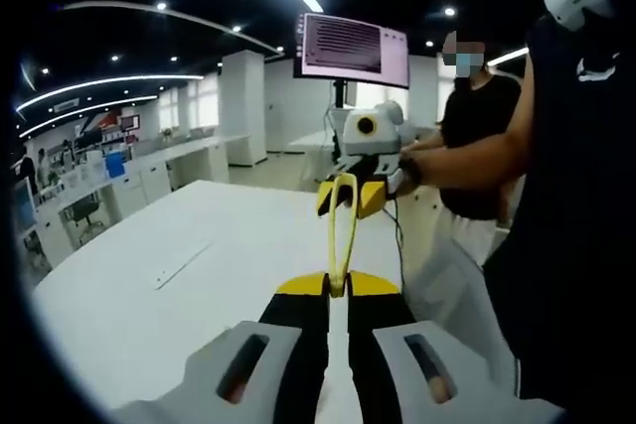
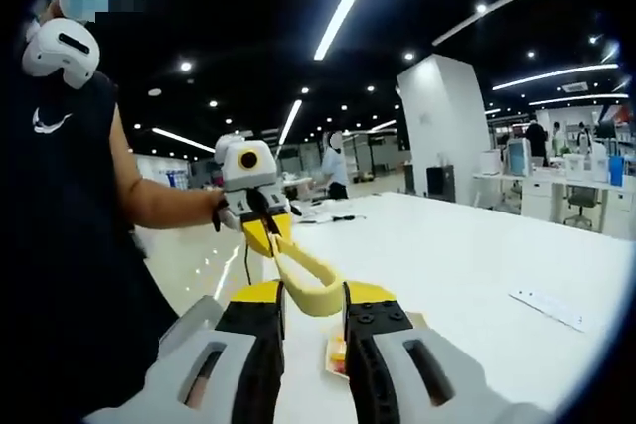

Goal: Place the target food into the container with the food tongs after gripping and lifting it, then release it inside without dropping or visibly crushing the food.

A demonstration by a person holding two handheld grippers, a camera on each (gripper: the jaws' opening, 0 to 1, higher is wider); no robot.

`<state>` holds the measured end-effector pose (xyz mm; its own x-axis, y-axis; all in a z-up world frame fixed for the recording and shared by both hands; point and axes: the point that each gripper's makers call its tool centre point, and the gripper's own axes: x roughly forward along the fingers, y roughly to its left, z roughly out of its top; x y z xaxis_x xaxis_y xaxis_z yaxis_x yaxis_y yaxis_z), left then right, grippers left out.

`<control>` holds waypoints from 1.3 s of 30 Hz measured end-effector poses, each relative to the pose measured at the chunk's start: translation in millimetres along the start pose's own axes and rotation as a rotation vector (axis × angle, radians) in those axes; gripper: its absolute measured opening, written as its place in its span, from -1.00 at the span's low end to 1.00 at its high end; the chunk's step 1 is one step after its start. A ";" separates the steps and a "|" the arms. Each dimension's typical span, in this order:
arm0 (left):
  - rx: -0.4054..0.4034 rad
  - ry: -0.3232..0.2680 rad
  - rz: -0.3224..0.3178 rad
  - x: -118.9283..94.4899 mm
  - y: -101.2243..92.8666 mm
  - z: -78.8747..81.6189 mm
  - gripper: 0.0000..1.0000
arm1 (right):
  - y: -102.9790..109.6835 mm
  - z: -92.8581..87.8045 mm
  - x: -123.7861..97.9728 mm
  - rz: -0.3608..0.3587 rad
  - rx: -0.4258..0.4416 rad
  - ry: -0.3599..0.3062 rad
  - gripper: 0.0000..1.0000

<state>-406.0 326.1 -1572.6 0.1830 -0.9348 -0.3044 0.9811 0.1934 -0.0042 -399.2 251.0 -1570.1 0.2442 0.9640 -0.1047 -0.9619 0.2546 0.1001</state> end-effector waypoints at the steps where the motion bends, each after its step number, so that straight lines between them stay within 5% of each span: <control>1: -0.003 0.001 -0.002 0.0 -0.5 -0.7 -1.00 | -0.1 -0.6 -0.6 -0.001 0.000 0.002 -0.58; 11: 0.003 0.029 0.013 4.0 0.0 -16.6 -1.00 | -1.2 -23.3 -4.6 -0.032 -0.009 0.052 -0.60; 14: 0.035 0.077 0.025 9.2 -1.2 -32.4 -0.99 | -0.2 -36.2 -1.8 -0.035 0.000 0.073 -0.61; 19: 0.098 0.171 0.054 15.2 0.0 -69.6 -0.96 | 1.5 -83.8 5.8 -0.050 -0.014 0.165 -0.63; 28: 0.152 0.297 0.007 34.2 -9.1 -125.4 -0.97 | 4.6 -155.8 10.1 -0.067 -0.008 0.334 -0.66; 30: 0.192 0.350 0.017 38.4 -6.3 -144.2 -0.97 | 1.5 -169.2 11.3 -0.071 -0.012 0.349 -0.66; 33: 0.218 0.429 -0.002 49.6 -10.7 -177.3 -0.97 | 0.8 -206.2 11.5 -0.074 0.007 0.458 -0.66; 39: 0.200 0.481 0.004 64.8 -7.7 -217.2 -0.97 | -5.3 -245.9 14.3 -0.093 0.047 0.492 -0.65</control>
<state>-415.3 328.7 -1799.2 0.1833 -0.6822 -0.7078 0.9819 0.0920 0.1656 -420.8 244.7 -1815.4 0.2306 0.7899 -0.5683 -0.9295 0.3516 0.1116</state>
